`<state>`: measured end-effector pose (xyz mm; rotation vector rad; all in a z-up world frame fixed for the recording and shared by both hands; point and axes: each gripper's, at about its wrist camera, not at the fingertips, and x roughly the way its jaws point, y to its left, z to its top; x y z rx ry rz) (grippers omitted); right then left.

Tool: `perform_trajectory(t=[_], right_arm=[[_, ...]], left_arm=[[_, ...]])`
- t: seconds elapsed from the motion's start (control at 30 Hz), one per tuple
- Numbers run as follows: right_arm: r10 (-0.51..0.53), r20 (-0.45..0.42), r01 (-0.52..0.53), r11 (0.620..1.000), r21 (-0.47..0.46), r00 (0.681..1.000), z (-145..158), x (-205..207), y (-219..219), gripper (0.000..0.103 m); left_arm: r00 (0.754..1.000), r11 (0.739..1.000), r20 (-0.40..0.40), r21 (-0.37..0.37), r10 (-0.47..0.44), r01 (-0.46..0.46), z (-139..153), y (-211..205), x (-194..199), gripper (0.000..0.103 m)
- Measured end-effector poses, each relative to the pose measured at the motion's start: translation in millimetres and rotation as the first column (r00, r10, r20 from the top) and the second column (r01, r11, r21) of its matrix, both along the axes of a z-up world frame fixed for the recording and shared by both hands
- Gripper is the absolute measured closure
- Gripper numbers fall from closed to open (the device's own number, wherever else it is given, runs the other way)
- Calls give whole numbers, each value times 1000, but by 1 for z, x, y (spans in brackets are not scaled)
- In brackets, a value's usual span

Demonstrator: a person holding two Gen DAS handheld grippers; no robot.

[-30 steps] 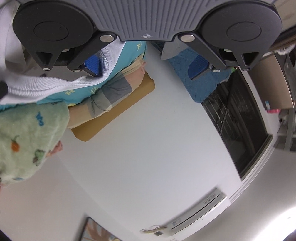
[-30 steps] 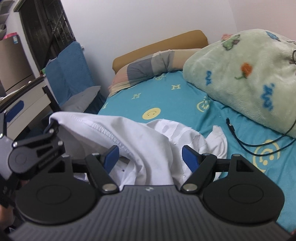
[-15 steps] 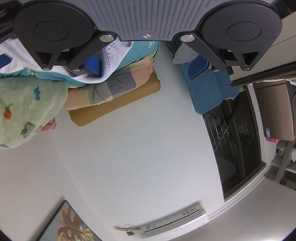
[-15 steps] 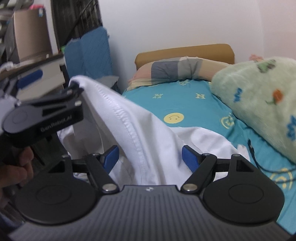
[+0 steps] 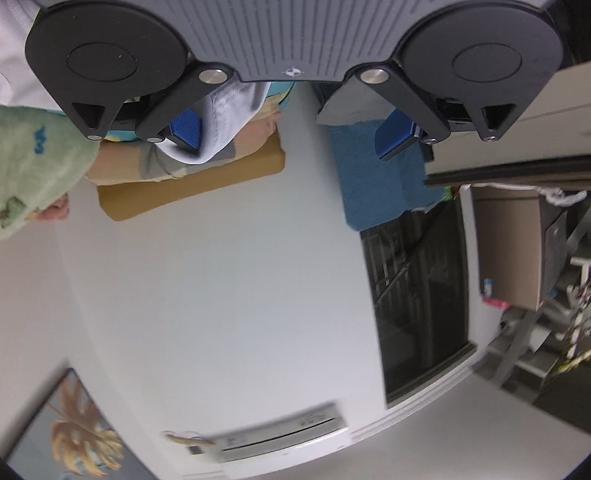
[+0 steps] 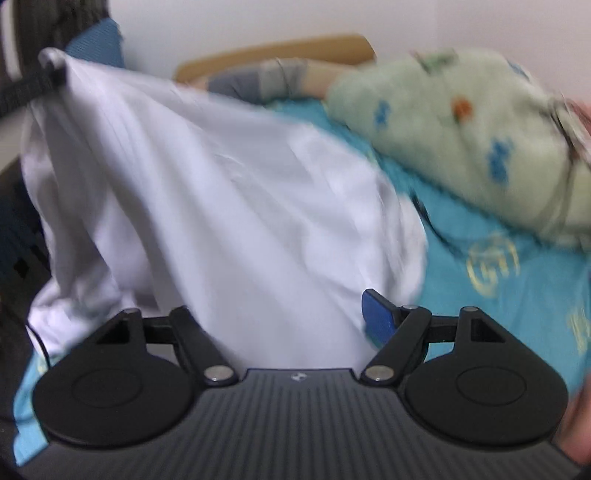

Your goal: Fold clothes

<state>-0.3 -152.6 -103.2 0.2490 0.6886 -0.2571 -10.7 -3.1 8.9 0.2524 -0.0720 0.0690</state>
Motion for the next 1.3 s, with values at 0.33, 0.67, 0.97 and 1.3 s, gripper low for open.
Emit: perform_trajectory(t=[0.33, 0.67, 0.97, 1.3], right_arm=[[-241, 361, 252, 968, 17, 901, 67, -50, -48, 27], [58, 306, -47, 998, -44, 950, 66, -53, -42, 26], [338, 252, -327, 941, -86, 907, 63, -24, 33, 26], [90, 280, -71, 995, -77, 956, 73, 22, 62, 26]], left_arm=[[995, 991, 93, -134, 32, -19, 31, 16, -48, 3], [999, 994, 45, -111, 5, 0, 34, 14, -57, 4], [998, 990, 57, -142, -8, 16, 39, 26, -45, 4], [993, 989, 118, -145, -6, 23, 45, 32, -51, 4]])
